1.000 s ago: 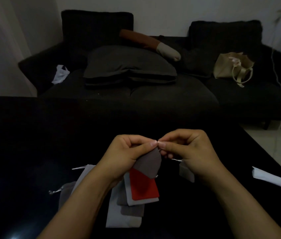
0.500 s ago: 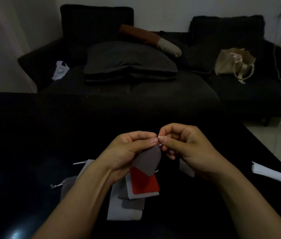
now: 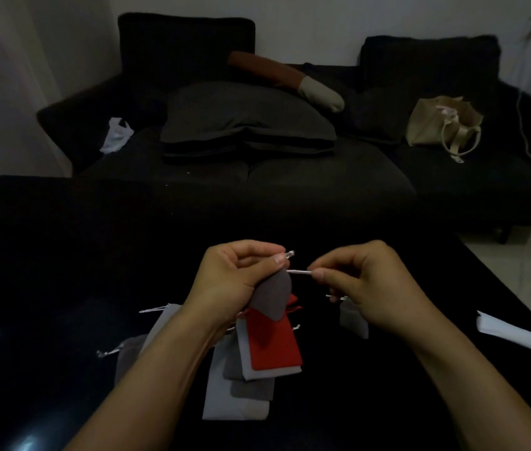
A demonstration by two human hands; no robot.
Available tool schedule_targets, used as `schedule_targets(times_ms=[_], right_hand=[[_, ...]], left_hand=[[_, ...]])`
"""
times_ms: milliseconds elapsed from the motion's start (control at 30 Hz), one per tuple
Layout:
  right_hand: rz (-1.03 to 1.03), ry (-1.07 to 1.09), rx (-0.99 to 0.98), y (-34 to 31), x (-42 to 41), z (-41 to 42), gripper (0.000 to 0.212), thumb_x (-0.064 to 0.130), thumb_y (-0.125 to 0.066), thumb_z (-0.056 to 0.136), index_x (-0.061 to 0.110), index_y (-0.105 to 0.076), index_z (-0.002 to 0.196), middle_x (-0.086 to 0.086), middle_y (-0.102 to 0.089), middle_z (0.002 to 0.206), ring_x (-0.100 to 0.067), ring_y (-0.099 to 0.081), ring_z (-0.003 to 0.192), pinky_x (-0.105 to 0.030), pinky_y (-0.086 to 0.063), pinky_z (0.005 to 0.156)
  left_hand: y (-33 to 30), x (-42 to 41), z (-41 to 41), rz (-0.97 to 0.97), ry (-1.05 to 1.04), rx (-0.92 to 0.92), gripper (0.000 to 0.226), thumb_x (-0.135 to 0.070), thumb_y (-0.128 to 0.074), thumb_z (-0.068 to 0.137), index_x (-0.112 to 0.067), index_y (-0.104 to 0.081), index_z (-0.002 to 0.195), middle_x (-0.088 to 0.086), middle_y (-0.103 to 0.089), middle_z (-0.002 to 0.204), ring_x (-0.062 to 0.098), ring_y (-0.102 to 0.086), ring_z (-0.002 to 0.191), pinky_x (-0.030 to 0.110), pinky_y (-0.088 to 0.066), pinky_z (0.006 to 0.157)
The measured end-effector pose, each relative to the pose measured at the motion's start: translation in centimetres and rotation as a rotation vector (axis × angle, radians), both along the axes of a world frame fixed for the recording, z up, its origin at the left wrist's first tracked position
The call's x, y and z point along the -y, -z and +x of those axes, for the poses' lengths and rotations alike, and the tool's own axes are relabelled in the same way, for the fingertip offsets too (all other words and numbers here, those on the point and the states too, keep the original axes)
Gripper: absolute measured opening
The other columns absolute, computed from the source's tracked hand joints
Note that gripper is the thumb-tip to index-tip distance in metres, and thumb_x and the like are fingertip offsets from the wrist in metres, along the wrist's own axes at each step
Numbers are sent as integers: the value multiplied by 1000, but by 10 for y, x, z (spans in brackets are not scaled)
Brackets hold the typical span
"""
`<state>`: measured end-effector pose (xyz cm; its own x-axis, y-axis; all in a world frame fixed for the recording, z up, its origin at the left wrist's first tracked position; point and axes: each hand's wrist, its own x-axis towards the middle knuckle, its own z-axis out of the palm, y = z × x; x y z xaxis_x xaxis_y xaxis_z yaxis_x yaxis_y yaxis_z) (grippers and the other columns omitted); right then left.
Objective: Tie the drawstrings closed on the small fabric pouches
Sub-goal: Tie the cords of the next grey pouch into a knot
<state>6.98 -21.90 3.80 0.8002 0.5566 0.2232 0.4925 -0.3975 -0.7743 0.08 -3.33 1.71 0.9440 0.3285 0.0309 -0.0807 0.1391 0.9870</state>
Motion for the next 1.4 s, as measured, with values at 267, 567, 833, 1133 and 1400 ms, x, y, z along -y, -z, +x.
schedule_targets(times_ms=[267, 567, 833, 1133, 1400], right_hand=[[-185, -166, 498, -9, -16, -15, 7, 18, -70, 87, 19, -73, 93, 6, -63, 88, -4, -59, 82, -26, -49, 74], [397, -93, -278, -7, -6, -11, 15, 11, -78, 67, 3, -76, 79, -9, -75, 73, -12, -70, 65, -18, -54, 60], [464, -145, -539, -5, -9, -10, 16, 8, -64, 88, -7, -68, 90, -13, -61, 69, -11, -48, 52, -17, -42, 48], [527, 22, -413, 6, -18, -10, 6, 4, -70, 84, 4, -73, 79, -5, -66, 60, -8, -55, 50, -17, -45, 47], [554, -4, -328, 14, -23, -8, 8, 11, -77, 76, 15, -79, 83, -6, -77, 82, -15, -73, 74, -19, -53, 59]], left_hand=[[3, 6, -3, 174, 123, -40, 11, -3, -74, 81, -9, -77, 90, 11, -77, 83, 16, -73, 76, 19, -56, 65], [-5, 5, -9, -9, 354, 24, 38, -15, -78, 72, -19, -72, 109, 16, -76, 96, 26, -73, 95, 27, -57, 79], [-1, 17, -5, -80, 211, 186, 26, -13, -74, 71, -21, -78, 95, 12, -77, 92, 18, -74, 87, 23, -57, 75], [9, 26, 2, 96, -42, 257, 12, -15, -72, 83, -22, -77, 89, 1, -78, 87, 9, -73, 82, 16, -54, 68], [12, 32, 4, -31, -85, 144, 12, -15, -64, 93, -17, -75, 98, 2, -77, 93, 13, -73, 89, 18, -54, 68]])
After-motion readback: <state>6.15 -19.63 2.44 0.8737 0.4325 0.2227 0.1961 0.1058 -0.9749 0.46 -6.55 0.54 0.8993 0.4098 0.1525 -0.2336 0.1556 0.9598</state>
